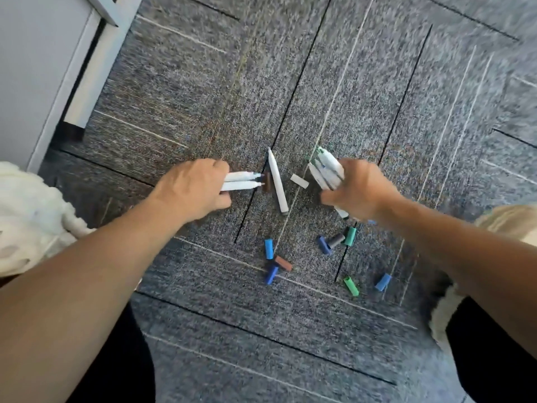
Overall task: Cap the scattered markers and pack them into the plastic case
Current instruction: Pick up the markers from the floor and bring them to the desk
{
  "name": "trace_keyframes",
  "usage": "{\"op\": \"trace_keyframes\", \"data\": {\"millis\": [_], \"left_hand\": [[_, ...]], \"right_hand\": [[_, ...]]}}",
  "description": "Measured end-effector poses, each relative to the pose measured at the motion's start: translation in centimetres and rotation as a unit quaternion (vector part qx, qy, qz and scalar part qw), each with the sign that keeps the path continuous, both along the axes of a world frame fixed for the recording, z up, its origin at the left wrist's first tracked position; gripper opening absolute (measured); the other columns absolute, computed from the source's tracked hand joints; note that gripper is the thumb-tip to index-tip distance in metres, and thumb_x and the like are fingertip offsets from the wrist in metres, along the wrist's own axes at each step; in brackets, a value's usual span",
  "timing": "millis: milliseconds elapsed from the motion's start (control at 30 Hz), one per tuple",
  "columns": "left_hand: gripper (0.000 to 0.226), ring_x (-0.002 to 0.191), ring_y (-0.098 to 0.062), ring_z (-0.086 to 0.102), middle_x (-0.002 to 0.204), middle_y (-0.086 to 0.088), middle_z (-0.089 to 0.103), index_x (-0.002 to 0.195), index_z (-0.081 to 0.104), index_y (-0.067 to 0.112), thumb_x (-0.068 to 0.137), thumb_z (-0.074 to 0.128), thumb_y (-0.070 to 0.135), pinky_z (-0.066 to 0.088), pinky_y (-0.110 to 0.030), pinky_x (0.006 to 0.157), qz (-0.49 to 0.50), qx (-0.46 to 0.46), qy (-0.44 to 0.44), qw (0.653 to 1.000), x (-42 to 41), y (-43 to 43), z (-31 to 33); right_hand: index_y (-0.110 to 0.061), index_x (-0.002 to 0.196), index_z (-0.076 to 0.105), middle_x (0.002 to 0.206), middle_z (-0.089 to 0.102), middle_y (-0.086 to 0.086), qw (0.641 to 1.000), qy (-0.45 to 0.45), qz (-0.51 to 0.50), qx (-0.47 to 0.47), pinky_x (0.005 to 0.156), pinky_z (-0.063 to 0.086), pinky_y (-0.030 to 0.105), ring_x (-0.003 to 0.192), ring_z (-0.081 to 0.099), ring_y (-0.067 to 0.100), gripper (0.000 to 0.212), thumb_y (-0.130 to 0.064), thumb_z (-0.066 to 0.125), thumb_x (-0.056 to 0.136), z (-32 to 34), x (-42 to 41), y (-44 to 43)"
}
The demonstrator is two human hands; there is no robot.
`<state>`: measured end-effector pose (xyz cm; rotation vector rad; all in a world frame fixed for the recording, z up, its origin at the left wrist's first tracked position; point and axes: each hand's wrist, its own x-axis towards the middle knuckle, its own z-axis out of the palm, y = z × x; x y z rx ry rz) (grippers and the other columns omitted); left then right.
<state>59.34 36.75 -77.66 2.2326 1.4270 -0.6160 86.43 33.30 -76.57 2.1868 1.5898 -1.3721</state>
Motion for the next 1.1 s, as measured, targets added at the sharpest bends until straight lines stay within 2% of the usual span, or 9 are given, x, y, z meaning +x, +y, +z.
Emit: {"op": "trace_keyframes", "data": {"millis": [233,300,367,400,567,667,900,1000,1100], "left_hand": [[0.026,0.057,-0.02,0.051,0.064,-0.002,0.052,0.071,0.05,0.015,0.086,0.06,0.035,0.038,-0.027,0.051,0.253,-0.087,-0.127,0.955,2.4,1.0,1.0],[0.014,0.064,-0.018,0.067,0.068,-0.002,0.067,0.093,0.059,0.011,0.088,0.059,0.024,0.055,-0.034,0.059,0.364,-0.142,-0.234,0.89,3.4,1.3,1.1],[0.031,0.07,-0.017,0.072,0.081,-0.007,0.071,0.123,0.053,0.008,0.092,0.057,0.013,0.061,-0.035,0.059,0.461,-0.196,-0.32,0.804,4.6,1.2,1.0],[0.037,0.067,-0.018,0.071,0.084,-0.008,0.068,0.13,0.048,0.01,0.094,0.057,0.011,0.059,-0.032,0.054,0.475,-0.195,-0.326,0.794,5.3,1.2,0.9],[0.051,0.054,-0.01,0.054,0.078,0.0,0.053,0.115,0.055,0.009,0.084,0.071,0.047,0.043,-0.024,0.038,0.436,-0.094,-0.157,0.881,8.8,-0.1,0.5],[0.052,0.054,-0.011,0.054,0.068,0.002,0.049,0.108,0.061,0.006,0.081,0.074,0.048,0.036,-0.022,0.038,0.387,-0.047,-0.096,0.916,10.0,-0.8,0.2],[0.04,0.05,-0.01,0.051,0.071,0.002,0.053,0.102,0.06,0.012,0.084,0.071,0.046,0.03,-0.019,0.032,0.415,-0.085,-0.116,0.898,11.1,0.2,0.9],[0.036,0.051,-0.016,0.06,0.073,-0.003,0.062,0.094,0.059,0.007,0.084,0.065,0.04,0.043,-0.02,0.036,0.452,-0.13,-0.209,0.857,10.5,0.6,2.3],[0.019,0.062,-0.028,0.072,0.074,-0.012,0.073,0.092,0.056,0.003,0.085,0.061,0.021,0.061,-0.049,0.06,0.55,-0.185,-0.35,0.735,9.1,0.9,4.5]], "right_hand": [[-0.002,0.093,0.055,0.076,0.06,0.013,0.974,0.157,-0.161,-0.019,0.041,0.049,0.026,0.048,0.061,0.016,0.014,-0.015,0.059,0.095,0.1,0.6,1.1],[-0.001,0.1,0.054,0.08,0.064,0.015,0.938,0.236,-0.251,-0.033,0.053,0.058,0.03,0.06,0.07,0.022,0.01,-0.01,0.057,0.097,0.2,0.4,1.5],[-0.001,0.102,0.054,0.077,0.067,0.012,0.91,0.275,-0.305,-0.043,0.059,0.06,0.033,0.065,0.071,0.026,0.011,-0.009,0.058,0.096,0.2,0.3,2.0],[-0.002,0.101,0.054,0.074,0.066,0.009,0.903,0.279,-0.323,-0.049,0.058,0.059,0.033,0.061,0.069,0.023,0.012,-0.011,0.06,0.095,0.3,0.3,2.2],[-0.011,0.089,0.054,0.059,0.053,-0.002,0.865,0.326,-0.374,-0.072,0.048,0.046,0.028,0.048,0.047,0.013,0.018,-0.02,0.07,0.089,0.4,0.5,2.9],[-0.012,0.091,0.052,0.058,0.05,-0.003,0.837,0.354,-0.408,-0.088,0.047,0.044,0.026,0.048,0.044,0.012,0.02,-0.02,0.07,0.088,0.5,0.5,3.0],[-0.009,0.106,0.053,0.064,0.059,0.001,0.778,0.401,-0.468,-0.12,0.064,0.06,0.038,0.058,0.063,0.017,0.023,-0.027,0.062,0.094,1.4,0.0,3.1],[-0.009,0.101,0.054,0.064,0.061,0.002,0.777,0.41,-0.462,-0.12,0.063,0.061,0.037,0.057,0.065,0.019,0.021,-0.03,0.057,0.097,2.5,-0.1,2.9],[-0.013,0.089,0.052,0.058,0.05,-0.003,0.816,0.404,-0.399,-0.113,0.042,0.047,0.027,0.045,0.047,0.012,0.019,-0.028,0.06,0.096,4.8,-0.3,2.8]]}}
